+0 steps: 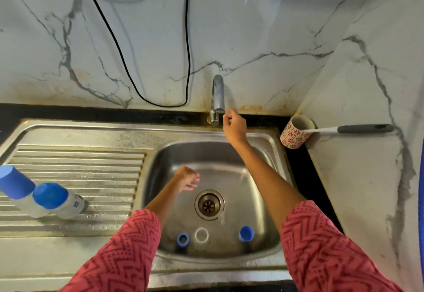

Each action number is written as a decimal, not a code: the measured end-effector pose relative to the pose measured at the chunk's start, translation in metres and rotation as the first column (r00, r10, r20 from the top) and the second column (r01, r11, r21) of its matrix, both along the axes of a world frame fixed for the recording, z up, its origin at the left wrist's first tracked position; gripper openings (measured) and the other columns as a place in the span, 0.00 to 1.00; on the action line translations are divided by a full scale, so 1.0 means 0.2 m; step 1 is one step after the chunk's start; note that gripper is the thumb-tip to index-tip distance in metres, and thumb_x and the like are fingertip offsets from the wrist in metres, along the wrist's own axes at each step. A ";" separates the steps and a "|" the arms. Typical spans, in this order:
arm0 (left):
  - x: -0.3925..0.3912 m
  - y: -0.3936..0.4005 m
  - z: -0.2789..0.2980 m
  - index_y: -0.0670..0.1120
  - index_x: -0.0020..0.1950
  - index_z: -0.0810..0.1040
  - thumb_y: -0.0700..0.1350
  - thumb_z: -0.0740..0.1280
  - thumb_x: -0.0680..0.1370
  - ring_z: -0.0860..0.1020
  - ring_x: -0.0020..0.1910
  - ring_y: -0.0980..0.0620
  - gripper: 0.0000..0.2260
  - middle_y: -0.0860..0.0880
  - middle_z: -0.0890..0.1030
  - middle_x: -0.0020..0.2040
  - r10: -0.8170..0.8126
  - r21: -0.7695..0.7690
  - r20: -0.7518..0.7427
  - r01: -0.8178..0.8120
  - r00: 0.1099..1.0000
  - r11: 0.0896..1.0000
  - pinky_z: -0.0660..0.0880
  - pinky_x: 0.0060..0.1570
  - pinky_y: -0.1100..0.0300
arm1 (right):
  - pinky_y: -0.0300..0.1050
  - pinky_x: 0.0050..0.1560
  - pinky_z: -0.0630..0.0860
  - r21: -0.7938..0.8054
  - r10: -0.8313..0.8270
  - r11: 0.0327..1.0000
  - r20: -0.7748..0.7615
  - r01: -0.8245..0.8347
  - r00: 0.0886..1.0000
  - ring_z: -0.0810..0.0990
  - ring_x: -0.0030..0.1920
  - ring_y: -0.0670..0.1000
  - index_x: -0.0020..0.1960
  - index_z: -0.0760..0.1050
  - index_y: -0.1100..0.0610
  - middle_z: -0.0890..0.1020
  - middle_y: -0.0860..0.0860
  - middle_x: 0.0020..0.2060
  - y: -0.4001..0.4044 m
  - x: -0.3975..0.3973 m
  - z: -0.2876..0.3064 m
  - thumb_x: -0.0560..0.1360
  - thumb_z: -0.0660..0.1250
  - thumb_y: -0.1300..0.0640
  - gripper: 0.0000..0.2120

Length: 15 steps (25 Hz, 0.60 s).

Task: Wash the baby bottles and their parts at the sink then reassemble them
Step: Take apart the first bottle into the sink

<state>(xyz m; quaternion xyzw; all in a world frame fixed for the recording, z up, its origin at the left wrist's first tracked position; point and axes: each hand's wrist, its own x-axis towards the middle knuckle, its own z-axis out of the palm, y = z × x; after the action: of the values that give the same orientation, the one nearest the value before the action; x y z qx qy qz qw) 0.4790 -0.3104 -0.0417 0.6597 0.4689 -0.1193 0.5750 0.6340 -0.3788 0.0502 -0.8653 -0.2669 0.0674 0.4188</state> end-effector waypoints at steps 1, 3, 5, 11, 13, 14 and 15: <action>0.02 0.00 0.01 0.34 0.61 0.74 0.38 0.60 0.80 0.78 0.57 0.41 0.12 0.38 0.78 0.60 0.002 -0.011 0.013 -0.002 1.000 1.000 0.74 0.57 0.51 | 0.50 0.59 0.73 -0.062 0.030 0.998 -0.030 -0.032 0.999 0.76 0.60 0.60 0.68 0.69 0.65 0.78 0.61 0.60 0.04 0.05 0.00 0.80 0.58 0.59 0.19; 0.04 0.01 0.01 0.34 0.61 0.74 0.38 0.60 0.81 0.77 0.59 0.41 0.12 0.38 0.78 0.60 -0.012 -0.028 0.019 0.012 1.000 1.000 0.74 0.58 0.51 | 0.53 0.64 0.70 -0.203 0.090 0.973 -0.094 -0.107 0.991 0.72 0.65 0.61 0.72 0.65 0.63 0.74 0.61 0.65 0.09 0.11 -0.04 0.80 0.59 0.57 0.22; 0.04 0.02 -0.03 0.34 0.61 0.75 0.38 0.60 0.80 0.78 0.57 0.41 0.12 0.38 0.78 0.60 -0.005 -0.038 0.017 0.006 1.000 0.999 0.75 0.58 0.51 | 0.52 0.68 0.67 -0.275 0.127 0.949 -0.122 -0.156 0.984 0.69 0.68 0.60 0.74 0.62 0.62 0.71 0.60 0.68 0.10 0.13 -0.10 0.80 0.59 0.57 0.23; -0.01 0.06 -0.15 0.35 0.59 0.75 0.38 0.59 0.81 0.79 0.51 0.43 0.11 0.39 0.79 0.59 0.046 -0.040 -0.013 -0.047 0.999 0.998 0.75 0.55 0.51 | 0.52 0.63 0.69 -0.301 0.210 0.926 -0.094 -0.229 0.973 0.71 0.66 0.62 0.75 0.59 0.60 0.71 0.62 0.67 0.13 0.11 -0.22 0.80 0.58 0.59 0.24; -0.02 0.06 -0.17 0.36 0.59 0.76 0.38 0.59 0.81 0.79 0.53 0.42 0.11 0.39 0.79 0.58 0.064 -0.040 -0.019 -0.064 0.998 0.997 0.76 0.54 0.52 | 0.52 0.65 0.67 -0.308 0.219 0.923 -0.074 -0.231 0.973 0.69 0.68 0.62 0.76 0.57 0.60 0.68 0.61 0.70 0.13 0.10 -0.23 0.81 0.57 0.59 0.24; -0.02 0.06 -0.18 0.35 0.59 0.76 0.38 0.59 0.81 0.79 0.53 0.42 0.11 0.39 0.79 0.58 0.067 -0.041 -0.020 -0.068 0.998 0.997 0.76 0.54 0.52 | 0.51 0.65 0.67 -0.306 0.223 0.923 -0.069 -0.234 0.972 0.68 0.68 0.62 0.76 0.56 0.59 0.66 0.60 0.71 0.13 0.11 -0.24 0.81 0.57 0.59 0.25; -0.03 0.06 -0.19 0.35 0.59 0.76 0.38 0.59 0.81 0.79 0.52 0.43 0.11 0.39 0.79 0.58 0.070 -0.042 -0.022 -0.071 0.997 0.997 0.75 0.54 0.52 | 0.51 0.64 0.68 -0.302 0.231 0.922 -0.069 -0.241 0.970 0.69 0.67 0.62 0.76 0.55 0.59 0.66 0.60 0.72 0.13 0.11 -0.25 0.81 0.57 0.58 0.25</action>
<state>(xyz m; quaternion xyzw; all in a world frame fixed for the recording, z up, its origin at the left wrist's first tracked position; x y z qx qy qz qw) 0.4733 -0.2987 -0.0798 0.6292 0.4952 -0.1156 0.5878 0.6558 -0.3535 -0.0002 -0.8803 -0.3486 0.1721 0.2719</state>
